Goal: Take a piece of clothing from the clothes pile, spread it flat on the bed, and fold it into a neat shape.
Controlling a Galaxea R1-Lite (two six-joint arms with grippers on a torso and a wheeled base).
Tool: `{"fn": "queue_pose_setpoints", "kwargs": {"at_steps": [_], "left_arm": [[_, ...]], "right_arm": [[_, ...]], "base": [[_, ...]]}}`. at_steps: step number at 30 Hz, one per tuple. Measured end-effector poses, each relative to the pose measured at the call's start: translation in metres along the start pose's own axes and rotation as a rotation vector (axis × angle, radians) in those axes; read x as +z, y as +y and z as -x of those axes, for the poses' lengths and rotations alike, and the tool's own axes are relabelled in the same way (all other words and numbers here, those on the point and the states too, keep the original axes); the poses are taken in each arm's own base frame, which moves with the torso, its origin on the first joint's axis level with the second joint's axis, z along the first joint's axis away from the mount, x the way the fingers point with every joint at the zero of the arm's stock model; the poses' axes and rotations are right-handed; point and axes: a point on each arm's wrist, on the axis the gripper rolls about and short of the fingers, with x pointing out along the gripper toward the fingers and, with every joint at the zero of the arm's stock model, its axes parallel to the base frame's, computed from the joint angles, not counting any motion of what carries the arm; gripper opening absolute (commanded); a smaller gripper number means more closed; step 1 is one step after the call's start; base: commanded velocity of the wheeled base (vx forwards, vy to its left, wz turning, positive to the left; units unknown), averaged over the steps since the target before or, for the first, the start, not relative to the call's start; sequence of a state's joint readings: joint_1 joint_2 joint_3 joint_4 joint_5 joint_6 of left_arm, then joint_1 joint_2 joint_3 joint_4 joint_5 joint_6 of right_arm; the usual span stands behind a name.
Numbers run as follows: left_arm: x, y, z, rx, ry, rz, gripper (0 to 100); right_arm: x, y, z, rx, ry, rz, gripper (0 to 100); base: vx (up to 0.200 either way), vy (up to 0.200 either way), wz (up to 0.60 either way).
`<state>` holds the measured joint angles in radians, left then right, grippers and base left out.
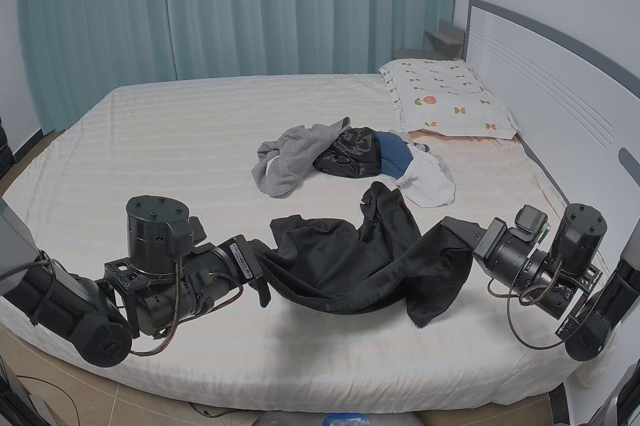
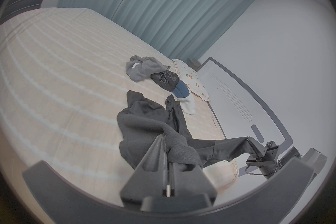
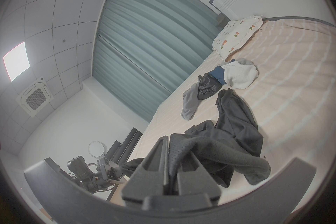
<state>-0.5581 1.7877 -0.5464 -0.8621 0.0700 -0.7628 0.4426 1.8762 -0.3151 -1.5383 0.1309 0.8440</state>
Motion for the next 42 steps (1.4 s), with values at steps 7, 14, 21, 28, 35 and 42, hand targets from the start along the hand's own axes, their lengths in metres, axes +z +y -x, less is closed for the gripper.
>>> {"fn": "queue_pose_setpoints", "kwargs": {"at_steps": [7, 14, 21, 28, 35, 42], "left_arm": [[0.0, -0.001, 0.002, -0.006, -0.001, 0.006, 0], [0.003, -0.005, 0.003, -0.032, -0.03, 0.07, 0], [0.002, -0.006, 0.006, -0.032, -0.042, 0.068, 0], [0.007, -0.009, 0.013, -0.044, -0.058, 0.068, 0], [0.011, -0.012, 0.019, -0.058, -0.077, 0.068, 0], [0.012, -0.013, 0.023, -0.066, -0.083, 0.064, 0]], "right_arm": [[0.001, 0.005, 0.002, 0.006, -0.005, 0.003, 0], [0.003, 0.009, 0.004, 0.017, -0.014, 0.004, 0], [0.004, 0.01, 0.004, -0.003, -0.039, 0.027, 0], [0.008, 0.008, -0.003, -0.101, -0.086, 0.047, 0], [0.013, 0.011, -0.008, -0.132, -0.136, 0.11, 0], [0.016, 0.014, -0.009, -0.135, -0.16, 0.156, 0]], "base": [[0.0, 0.0, 0.0], [0.0, 0.0, 0.0], [0.0, 0.171, 0.0], [0.0, 0.2, 0.0], [0.0, 0.2, 0.0], [0.0, 0.2, 0.0]]}}
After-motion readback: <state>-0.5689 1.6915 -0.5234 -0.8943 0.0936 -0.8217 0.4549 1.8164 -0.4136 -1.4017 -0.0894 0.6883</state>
